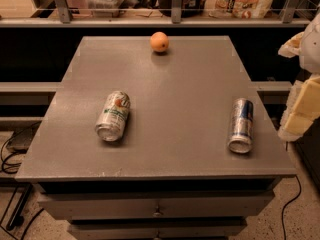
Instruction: Move orange near 7up can
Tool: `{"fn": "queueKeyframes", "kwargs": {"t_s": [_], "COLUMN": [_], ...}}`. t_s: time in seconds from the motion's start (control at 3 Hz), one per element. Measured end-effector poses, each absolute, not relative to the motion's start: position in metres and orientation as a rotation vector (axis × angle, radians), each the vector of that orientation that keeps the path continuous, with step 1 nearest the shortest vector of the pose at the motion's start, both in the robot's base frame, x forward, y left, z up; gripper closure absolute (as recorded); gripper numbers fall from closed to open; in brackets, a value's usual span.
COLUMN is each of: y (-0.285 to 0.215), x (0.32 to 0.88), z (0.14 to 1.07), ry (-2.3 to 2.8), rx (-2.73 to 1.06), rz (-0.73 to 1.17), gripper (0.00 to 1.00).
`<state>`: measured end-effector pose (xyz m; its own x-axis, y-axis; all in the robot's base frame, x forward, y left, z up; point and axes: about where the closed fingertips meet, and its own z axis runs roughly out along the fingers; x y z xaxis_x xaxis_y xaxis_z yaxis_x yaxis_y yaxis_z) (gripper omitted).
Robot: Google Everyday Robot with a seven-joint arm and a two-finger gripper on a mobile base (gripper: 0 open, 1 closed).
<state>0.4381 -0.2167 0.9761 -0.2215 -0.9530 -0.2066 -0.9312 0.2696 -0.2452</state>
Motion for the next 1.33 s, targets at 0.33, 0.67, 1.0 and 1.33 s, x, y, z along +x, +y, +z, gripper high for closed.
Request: {"fn": "queueKeyframes", "kwargs": {"t_s": [0.33, 0.67, 1.0, 1.33], "y": [-0.216, -0.210, -0.187, -0.169], "x": [0.438, 0.451, 0.483, 0.520], "z": [0.977, 0.975, 0.970, 0.971], "ry": [2.230, 2.191, 2.105, 2.021], "rx": [-1.723, -1.650, -1.542, -1.406], "rz": [-0.098, -0.009, 0.129, 0.248], "gripper": [0.00, 0.00, 0.00, 0.00]}}
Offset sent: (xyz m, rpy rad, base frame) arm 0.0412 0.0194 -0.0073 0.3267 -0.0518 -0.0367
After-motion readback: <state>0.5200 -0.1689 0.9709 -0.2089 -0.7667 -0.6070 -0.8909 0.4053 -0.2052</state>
